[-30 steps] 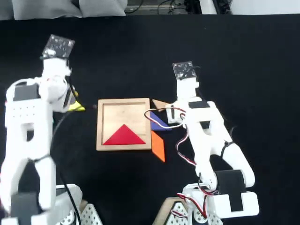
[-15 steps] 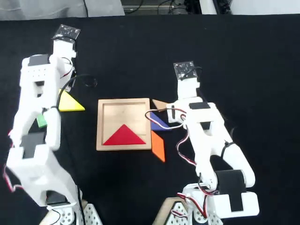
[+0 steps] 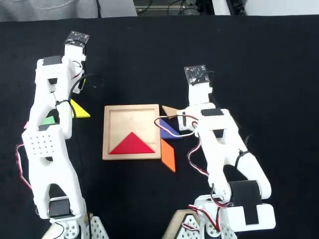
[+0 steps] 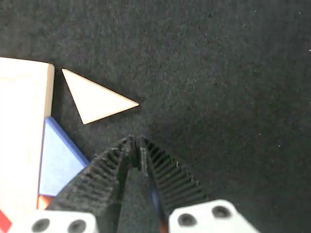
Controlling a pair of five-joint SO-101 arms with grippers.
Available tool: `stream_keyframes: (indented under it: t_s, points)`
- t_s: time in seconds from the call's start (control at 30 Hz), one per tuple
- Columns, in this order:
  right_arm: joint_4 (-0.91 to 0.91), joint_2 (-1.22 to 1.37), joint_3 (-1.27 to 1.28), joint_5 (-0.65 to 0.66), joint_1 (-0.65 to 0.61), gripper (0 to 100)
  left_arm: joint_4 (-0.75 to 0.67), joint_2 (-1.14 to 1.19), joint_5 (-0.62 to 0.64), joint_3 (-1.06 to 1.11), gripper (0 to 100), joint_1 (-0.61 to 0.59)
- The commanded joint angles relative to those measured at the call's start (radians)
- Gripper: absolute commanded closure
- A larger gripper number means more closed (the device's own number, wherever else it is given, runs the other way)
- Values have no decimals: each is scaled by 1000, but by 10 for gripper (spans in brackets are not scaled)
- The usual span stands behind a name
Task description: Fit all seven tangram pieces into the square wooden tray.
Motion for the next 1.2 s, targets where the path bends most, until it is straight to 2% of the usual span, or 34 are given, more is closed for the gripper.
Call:
stream_keyframes:
  t_s: [0.0,0.2,0.33,0.57,0.77,1.0,1.17]
  points:
    - [-20,-48,-2,9,11,987,-11,20,-8,-122,971,-36]
    - [-20,-48,-2,11,11,987,-9,91,-15,-183,971,-122]
    - [-20,-48,-2,11,11,987,9,120,-141,-176,971,-148]
    - [-20,-48,-2,11,11,987,193,118,-199,-194,971,-120]
    - [-20,-48,-2,11,9,987,362,120,-368,-232,971,-111]
    - [-20,-48,-2,11,9,987,578,120,-466,-249,972,-114]
    - [-20,-48,-2,11,9,987,612,118,-471,-232,972,-116]
